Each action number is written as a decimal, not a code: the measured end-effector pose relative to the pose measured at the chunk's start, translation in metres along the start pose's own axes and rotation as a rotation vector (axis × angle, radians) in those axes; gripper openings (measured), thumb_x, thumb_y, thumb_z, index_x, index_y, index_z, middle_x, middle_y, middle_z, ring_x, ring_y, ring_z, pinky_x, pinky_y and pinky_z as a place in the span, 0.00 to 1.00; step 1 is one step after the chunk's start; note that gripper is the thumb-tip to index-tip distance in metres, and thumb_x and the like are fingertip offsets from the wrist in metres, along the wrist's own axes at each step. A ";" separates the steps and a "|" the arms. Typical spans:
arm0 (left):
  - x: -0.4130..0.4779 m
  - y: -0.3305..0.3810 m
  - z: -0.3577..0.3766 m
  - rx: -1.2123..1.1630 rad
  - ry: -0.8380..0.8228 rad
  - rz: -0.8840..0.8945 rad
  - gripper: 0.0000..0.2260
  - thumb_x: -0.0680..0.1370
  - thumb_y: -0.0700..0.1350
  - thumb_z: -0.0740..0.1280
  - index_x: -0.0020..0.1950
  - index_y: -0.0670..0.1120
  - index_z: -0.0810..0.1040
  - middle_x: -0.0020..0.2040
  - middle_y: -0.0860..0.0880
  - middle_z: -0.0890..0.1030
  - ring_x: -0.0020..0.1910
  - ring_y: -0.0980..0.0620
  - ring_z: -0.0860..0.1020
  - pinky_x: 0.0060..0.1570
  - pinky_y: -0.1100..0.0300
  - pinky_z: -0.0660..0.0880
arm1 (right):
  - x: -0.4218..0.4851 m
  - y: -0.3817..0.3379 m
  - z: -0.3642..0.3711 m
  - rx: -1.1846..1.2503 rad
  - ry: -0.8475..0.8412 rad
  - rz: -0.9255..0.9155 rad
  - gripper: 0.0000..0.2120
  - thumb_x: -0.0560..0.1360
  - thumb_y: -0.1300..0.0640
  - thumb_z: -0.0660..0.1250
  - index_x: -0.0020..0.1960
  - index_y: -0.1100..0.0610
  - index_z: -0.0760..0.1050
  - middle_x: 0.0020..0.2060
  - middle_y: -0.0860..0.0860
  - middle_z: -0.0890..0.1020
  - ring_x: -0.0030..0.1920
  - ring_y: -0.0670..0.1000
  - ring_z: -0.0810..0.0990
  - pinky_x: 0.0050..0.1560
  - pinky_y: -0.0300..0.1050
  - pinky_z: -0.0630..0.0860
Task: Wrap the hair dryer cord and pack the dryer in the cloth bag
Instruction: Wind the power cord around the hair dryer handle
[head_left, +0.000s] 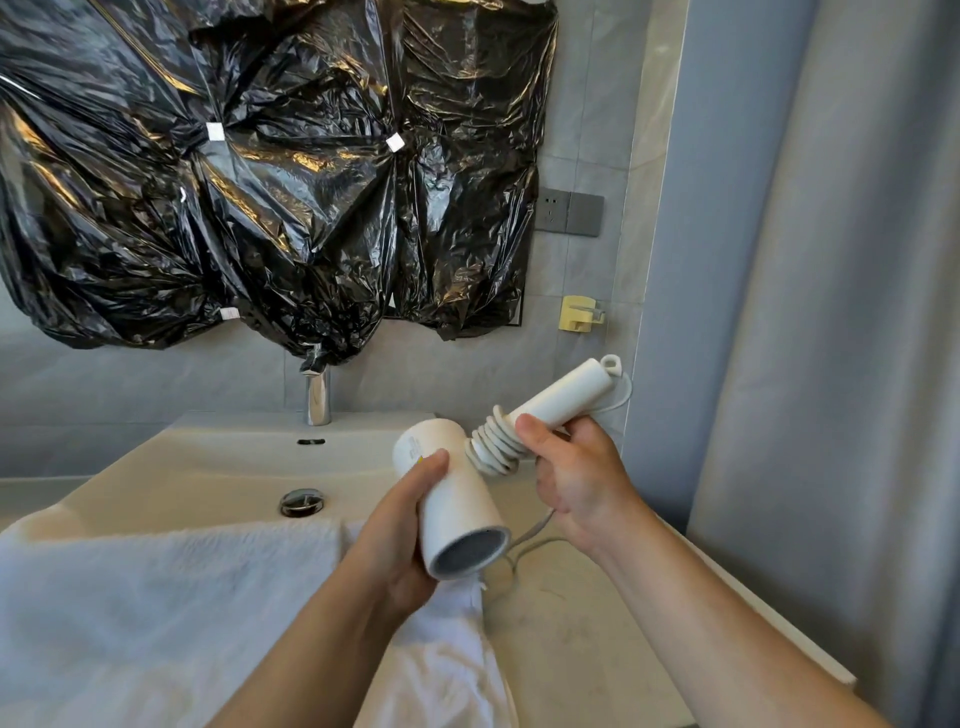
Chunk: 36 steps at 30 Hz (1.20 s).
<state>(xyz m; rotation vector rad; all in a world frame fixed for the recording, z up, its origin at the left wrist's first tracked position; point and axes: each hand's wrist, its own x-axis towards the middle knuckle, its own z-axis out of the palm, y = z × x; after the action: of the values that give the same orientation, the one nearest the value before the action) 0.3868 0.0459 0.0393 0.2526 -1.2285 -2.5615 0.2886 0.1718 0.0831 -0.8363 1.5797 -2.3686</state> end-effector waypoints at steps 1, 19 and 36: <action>0.003 0.004 -0.001 -0.015 0.003 0.019 0.28 0.67 0.51 0.71 0.63 0.38 0.75 0.47 0.36 0.80 0.43 0.40 0.79 0.48 0.44 0.78 | -0.001 0.001 -0.003 -0.082 -0.032 -0.012 0.05 0.75 0.63 0.68 0.50 0.60 0.75 0.31 0.45 0.81 0.27 0.38 0.77 0.25 0.29 0.69; 0.014 0.062 -0.048 0.478 -0.323 -0.158 0.41 0.47 0.53 0.83 0.54 0.35 0.78 0.40 0.34 0.82 0.35 0.38 0.83 0.32 0.52 0.81 | 0.006 -0.031 -0.044 -0.368 -0.822 0.376 0.18 0.72 0.73 0.63 0.58 0.57 0.75 0.47 0.57 0.83 0.37 0.50 0.82 0.34 0.40 0.79; 0.009 0.049 -0.012 1.142 0.195 0.870 0.32 0.58 0.57 0.74 0.61 0.59 0.72 0.51 0.60 0.80 0.50 0.58 0.79 0.45 0.57 0.76 | 0.008 -0.013 -0.007 -0.985 -0.052 0.039 0.07 0.73 0.63 0.60 0.47 0.55 0.75 0.30 0.58 0.82 0.27 0.54 0.80 0.36 0.52 0.82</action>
<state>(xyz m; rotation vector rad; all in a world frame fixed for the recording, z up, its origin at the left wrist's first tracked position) 0.3900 0.0051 0.0702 0.1246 -1.9885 -0.9319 0.2803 0.1798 0.0958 -0.9540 2.7062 -1.4102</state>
